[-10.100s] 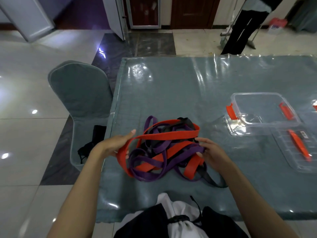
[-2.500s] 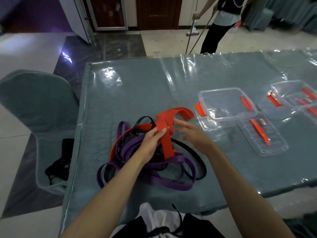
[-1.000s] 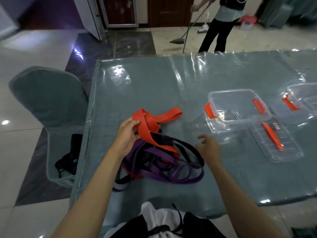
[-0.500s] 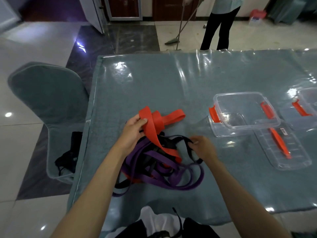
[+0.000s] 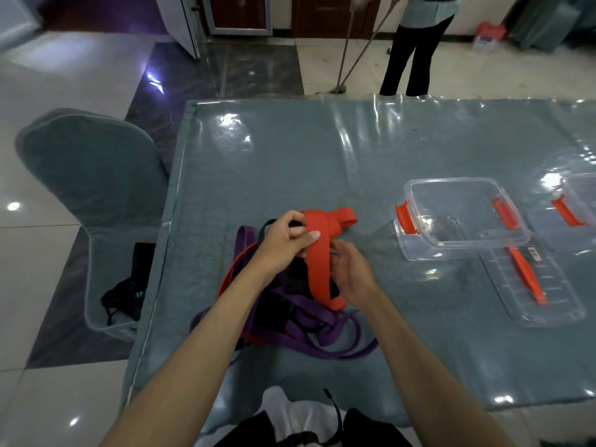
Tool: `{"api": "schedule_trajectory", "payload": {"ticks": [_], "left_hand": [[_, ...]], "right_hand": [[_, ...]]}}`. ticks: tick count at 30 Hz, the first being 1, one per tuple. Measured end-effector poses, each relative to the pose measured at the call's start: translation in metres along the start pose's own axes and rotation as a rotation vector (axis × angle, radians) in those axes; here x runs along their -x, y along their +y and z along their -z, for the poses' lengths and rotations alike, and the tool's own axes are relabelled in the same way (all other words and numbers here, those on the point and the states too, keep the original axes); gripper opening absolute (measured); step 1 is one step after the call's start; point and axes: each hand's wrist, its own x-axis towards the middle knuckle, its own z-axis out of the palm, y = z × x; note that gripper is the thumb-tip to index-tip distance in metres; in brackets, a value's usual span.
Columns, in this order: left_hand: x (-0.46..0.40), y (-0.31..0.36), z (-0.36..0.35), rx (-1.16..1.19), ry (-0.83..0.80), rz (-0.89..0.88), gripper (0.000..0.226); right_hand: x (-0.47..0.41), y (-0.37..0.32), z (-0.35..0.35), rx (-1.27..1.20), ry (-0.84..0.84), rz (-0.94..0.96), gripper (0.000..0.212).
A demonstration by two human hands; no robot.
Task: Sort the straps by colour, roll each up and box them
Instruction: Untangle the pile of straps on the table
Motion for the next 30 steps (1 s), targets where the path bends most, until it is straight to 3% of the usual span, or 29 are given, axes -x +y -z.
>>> {"api": "schedule_trajectory", "payload": {"ticks": [2, 3, 5, 10, 13, 15, 19, 21, 25, 26, 28, 30], "left_hand": [[0.000, -0.008, -0.006, -0.083, -0.037, -0.031, 0.021], [0.000, -0.012, -0.008, -0.145, -0.069, -0.048, 0.021], [0.001, -0.020, -0.009, -0.306, -0.136, -0.078, 0.027], [0.015, -0.038, 0.010, -0.639, -0.179, -0.181, 0.039], [0.024, -0.051, 0.022, -1.026, -0.384, -0.005, 0.079], [0.029, -0.061, 0.029, -1.207, -0.395, 0.043, 0.082], [0.038, -0.060, 0.037, -1.041, -0.148, -0.097, 0.048], [0.041, -0.056, 0.045, -1.074, -0.069, -0.195, 0.041], [0.050, -0.050, 0.082, -1.138, -0.251, -0.071, 0.058], [0.053, -0.051, 0.091, -1.137, -0.290, -0.036, 0.050], [0.059, -0.059, 0.106, -1.027, -0.223, -0.013, 0.031], [0.067, -0.067, 0.113, -0.905, -0.050, 0.004, 0.044]], "right_hand": [[0.001, 0.006, 0.002, -0.097, -0.054, -0.010, 0.065], [0.002, 0.009, 0.004, -0.106, -0.092, 0.022, 0.067], [0.005, 0.014, 0.008, -0.032, -0.107, 0.097, 0.049], [0.009, 0.015, 0.024, 0.227, 0.054, 0.230, 0.005], [0.014, 0.010, 0.026, 0.144, 0.163, 0.174, 0.017], [0.017, 0.006, 0.028, 0.159, 0.239, 0.162, 0.024], [0.027, -0.004, 0.035, 0.347, 0.295, 0.211, 0.030], [0.030, -0.006, 0.037, 0.378, 0.307, 0.237, 0.027], [0.031, -0.005, 0.044, 0.362, 0.431, 0.283, 0.033], [0.030, -0.004, 0.047, 0.347, 0.469, 0.295, 0.038], [0.027, -0.003, 0.053, 0.330, 0.514, 0.309, 0.047], [0.024, -0.003, 0.057, 0.320, 0.537, 0.305, 0.055]]}}
